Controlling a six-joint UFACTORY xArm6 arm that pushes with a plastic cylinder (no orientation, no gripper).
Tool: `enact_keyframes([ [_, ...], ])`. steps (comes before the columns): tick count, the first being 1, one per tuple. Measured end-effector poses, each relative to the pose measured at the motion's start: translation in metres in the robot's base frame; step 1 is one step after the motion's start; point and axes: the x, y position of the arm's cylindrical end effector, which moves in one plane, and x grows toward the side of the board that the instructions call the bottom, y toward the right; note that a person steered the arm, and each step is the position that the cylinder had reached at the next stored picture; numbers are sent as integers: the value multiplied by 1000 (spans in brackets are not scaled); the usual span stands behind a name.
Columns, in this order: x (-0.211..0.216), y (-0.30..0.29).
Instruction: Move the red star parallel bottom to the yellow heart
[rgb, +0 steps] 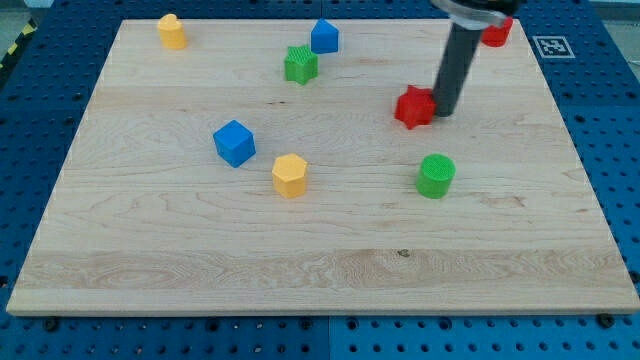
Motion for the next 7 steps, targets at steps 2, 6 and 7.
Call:
enact_keyframes([
  [2, 10, -76],
  [6, 30, -189],
  [7, 30, -192],
])
